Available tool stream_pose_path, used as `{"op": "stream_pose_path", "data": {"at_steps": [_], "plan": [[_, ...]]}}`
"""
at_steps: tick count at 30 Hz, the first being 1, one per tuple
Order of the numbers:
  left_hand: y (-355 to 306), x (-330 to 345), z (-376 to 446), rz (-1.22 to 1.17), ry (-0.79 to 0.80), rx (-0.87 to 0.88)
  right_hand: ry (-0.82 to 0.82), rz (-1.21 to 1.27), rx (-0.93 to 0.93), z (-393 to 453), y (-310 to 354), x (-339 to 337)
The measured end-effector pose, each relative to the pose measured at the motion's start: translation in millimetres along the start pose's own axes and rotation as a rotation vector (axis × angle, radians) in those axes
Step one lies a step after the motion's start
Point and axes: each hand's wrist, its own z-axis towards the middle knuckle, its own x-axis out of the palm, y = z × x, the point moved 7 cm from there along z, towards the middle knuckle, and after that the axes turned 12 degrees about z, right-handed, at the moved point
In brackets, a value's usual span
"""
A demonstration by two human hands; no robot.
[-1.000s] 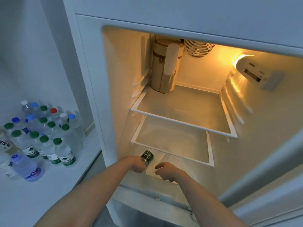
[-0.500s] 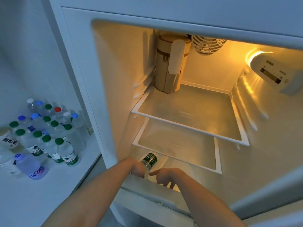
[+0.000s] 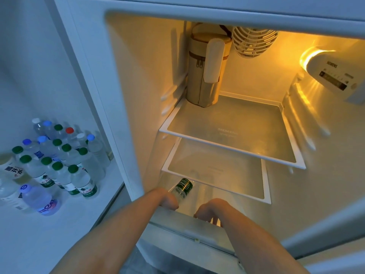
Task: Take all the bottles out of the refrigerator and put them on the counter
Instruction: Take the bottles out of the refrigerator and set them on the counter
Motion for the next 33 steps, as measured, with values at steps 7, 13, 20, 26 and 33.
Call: {"op": "stream_pose_path", "data": {"at_steps": [7, 13, 20, 26, 33], "plan": [[-10, -7, -37, -0.138, -0.019, -0.118, -0.048, 0.12, -0.006, -12, -25, -1], [-20, -13, -43, -0.151, -0.077, -0.062, -0.161, 0.139, -0.047, -26, -44, -7], [-35, -44, -83, -0.317, -0.314, 0.034, -0.424, 0.492, -0.19, -51, -49, -39], [-47, -66, -102, -0.267, -0.51, 0.086, -0.532, 0.395, -0.233, -73, -43, -41], [-54, -67, -118, -0.144, -0.689, 0.062, -0.767, 0.344, -0.283, -98, -43, -36]]}}
